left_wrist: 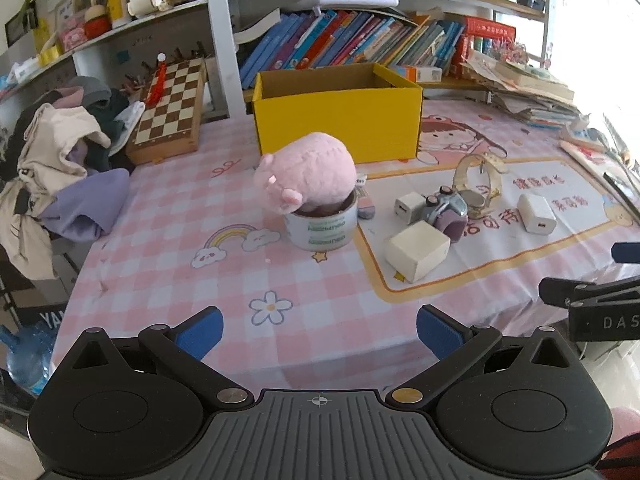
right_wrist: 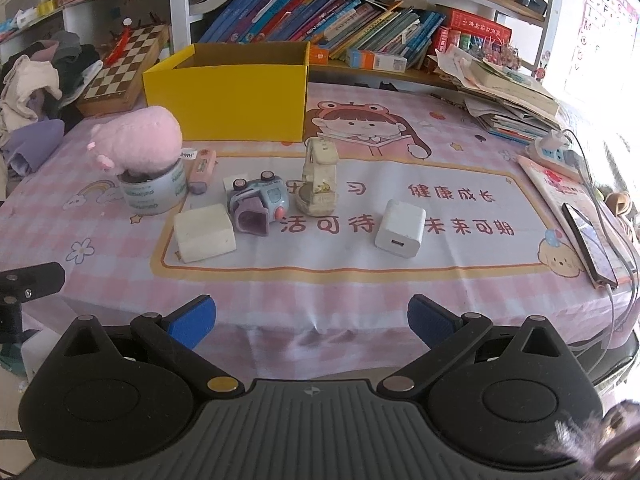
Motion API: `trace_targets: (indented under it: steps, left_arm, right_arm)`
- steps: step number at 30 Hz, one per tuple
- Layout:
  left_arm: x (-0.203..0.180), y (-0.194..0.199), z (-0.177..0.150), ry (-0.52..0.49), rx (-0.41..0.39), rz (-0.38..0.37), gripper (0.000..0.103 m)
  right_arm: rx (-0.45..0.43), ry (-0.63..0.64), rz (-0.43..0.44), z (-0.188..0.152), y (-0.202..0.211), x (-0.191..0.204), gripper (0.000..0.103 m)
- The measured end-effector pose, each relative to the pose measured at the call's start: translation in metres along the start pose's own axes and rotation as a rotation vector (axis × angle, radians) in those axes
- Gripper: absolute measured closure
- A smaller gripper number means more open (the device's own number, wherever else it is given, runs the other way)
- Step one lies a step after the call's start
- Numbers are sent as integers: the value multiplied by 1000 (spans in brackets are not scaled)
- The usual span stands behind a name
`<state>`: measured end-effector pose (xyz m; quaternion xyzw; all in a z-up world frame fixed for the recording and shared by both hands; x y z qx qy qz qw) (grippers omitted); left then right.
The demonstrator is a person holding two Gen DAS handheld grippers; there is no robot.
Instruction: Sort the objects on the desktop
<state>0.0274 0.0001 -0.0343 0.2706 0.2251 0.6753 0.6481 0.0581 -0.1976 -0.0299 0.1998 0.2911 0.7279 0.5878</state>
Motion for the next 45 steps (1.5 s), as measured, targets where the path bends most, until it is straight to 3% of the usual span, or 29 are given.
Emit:
trace_targets:
  steps: [45]
  left_arm:
    - [4,8,-9,-2,4,-18,0]
  right_arm:
    - [-23,11,1,-4,17,6,0]
Point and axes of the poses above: each gripper's, at about its wrist camera, not at the fingertips, and y roughly against the way its jaws point, x to its left, z to its top, the point moved 4 cm from there along -y, roughly the way its jaws point, and after that the axes turned 4 degrees about -x, right-handed, at the moved point
